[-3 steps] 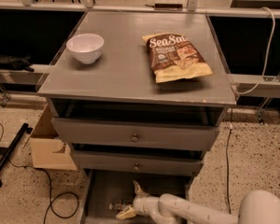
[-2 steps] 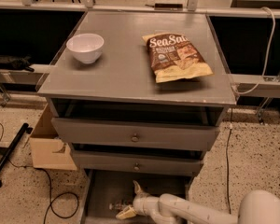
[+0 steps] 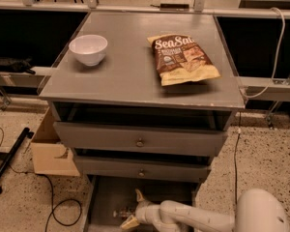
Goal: Pick water bottle from bottom drawer and place on counter
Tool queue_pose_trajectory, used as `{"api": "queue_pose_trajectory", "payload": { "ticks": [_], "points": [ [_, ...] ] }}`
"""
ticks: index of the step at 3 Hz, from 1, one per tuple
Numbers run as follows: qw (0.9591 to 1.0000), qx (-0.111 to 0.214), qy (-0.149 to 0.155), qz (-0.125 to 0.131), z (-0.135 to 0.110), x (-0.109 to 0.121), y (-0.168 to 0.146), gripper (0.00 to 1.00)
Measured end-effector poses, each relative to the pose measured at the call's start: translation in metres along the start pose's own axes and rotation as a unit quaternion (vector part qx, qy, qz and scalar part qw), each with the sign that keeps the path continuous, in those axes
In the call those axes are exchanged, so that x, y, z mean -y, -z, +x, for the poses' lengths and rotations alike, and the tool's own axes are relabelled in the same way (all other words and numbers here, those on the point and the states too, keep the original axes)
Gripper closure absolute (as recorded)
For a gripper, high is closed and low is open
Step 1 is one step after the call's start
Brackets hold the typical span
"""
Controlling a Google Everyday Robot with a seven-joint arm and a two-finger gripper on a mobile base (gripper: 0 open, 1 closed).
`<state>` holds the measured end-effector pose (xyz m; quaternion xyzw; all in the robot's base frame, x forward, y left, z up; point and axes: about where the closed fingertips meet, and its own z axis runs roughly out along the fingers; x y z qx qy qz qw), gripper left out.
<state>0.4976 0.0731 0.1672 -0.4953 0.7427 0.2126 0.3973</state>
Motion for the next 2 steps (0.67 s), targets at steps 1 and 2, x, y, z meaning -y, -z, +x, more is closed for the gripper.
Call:
{"api": "queue_pose_trajectory", "payload": {
  "ticks": [1,2],
  "points": [
    [0.9995,-0.030,-0.001,-0.001,0.0295,0.0068,-0.0074,0.00],
    [0.9995,-0.032,0.000,-0.001,0.0309,0.0070,-0.0074,0.00]
  ]
}}
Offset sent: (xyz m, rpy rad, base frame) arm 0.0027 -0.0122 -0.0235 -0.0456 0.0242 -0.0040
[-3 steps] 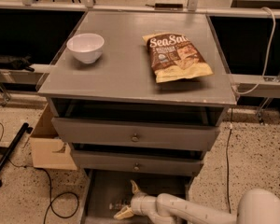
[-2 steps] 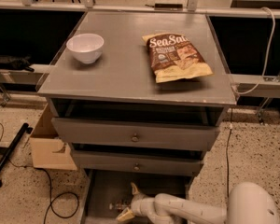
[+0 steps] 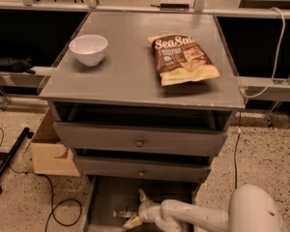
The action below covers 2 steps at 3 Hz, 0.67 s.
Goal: Pick water bottle from bottom drawer and place on counter
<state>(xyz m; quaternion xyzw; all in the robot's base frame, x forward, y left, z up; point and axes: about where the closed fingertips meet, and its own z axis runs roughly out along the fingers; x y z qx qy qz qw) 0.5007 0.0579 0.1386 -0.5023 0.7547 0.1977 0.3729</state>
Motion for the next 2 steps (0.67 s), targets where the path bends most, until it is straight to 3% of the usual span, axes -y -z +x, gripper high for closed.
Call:
{"api": "queue_pose_trajectory", "payload": {
  "ticks": [1,2],
  "points": [
    [1.0000,0.000,0.000,0.000,0.0000,0.0000,0.0000,0.15],
    [1.0000,0.000,0.000,0.000,0.0000,0.0000,0.0000,0.38]
  ]
}}
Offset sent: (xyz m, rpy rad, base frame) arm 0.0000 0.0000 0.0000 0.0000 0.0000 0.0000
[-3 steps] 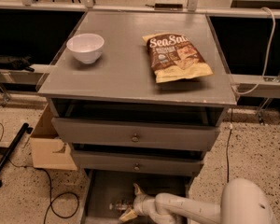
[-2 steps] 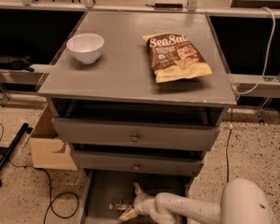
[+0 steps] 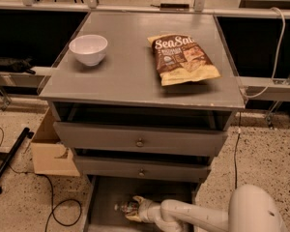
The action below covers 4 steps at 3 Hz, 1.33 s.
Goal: Pick water bottle from bottom drawer and place on counter
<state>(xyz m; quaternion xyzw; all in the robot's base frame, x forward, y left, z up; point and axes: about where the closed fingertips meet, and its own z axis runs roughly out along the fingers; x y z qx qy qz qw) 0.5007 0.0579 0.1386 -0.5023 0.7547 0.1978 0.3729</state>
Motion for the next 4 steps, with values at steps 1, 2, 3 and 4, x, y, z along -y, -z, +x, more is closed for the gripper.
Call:
{"api": "queue_pose_trajectory", "payload": {
  "ticks": [1,2,3,4],
  "points": [
    [1.0000,0.000,0.000,0.000,0.0000,0.0000,0.0000,0.69],
    [1.0000,0.000,0.000,0.000,0.0000,-0.0001,0.0000,0.92],
    [1.0000,0.000,0.000,0.000,-0.0001,-0.0001,-0.0001,1.00],
    [1.0000,-0.001,-0.005,0.000,0.0028,0.0023,0.0026,1.00]
  ]
}}
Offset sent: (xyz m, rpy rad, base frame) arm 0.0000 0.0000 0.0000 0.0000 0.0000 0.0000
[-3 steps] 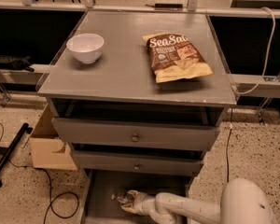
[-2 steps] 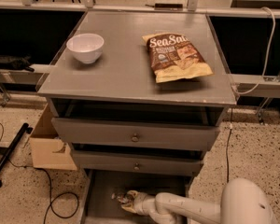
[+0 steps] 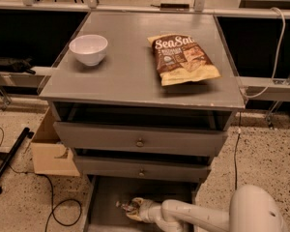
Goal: Pick water bottle from bottom drawer and place on counter
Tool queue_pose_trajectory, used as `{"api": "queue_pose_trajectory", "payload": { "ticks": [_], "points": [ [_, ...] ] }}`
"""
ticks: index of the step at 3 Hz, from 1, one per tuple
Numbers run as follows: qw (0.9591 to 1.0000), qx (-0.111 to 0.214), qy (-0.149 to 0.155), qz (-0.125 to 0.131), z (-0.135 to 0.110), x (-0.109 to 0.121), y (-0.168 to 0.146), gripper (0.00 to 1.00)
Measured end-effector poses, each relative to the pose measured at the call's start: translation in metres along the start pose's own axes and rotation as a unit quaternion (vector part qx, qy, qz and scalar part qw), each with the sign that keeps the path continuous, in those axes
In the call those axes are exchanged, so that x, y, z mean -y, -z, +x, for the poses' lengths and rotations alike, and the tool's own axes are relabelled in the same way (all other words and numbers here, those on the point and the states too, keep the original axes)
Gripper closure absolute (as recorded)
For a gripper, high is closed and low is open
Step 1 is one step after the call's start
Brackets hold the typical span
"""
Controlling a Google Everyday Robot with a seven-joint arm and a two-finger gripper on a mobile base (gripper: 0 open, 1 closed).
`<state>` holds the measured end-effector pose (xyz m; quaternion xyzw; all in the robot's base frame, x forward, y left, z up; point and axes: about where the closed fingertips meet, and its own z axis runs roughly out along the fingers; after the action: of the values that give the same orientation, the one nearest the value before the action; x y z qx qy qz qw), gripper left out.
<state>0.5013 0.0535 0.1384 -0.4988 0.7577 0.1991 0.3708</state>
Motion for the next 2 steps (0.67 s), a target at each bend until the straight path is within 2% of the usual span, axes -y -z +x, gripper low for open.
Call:
{"api": "queue_pose_trajectory", "payload": {
  "ticks": [1,2],
  "points": [
    [0.9999,-0.003,-0.010,0.000,0.006,0.005,0.006,1.00],
    [0.9996,-0.018,-0.017,0.016,0.014,0.026,0.027,1.00]
  ]
}}
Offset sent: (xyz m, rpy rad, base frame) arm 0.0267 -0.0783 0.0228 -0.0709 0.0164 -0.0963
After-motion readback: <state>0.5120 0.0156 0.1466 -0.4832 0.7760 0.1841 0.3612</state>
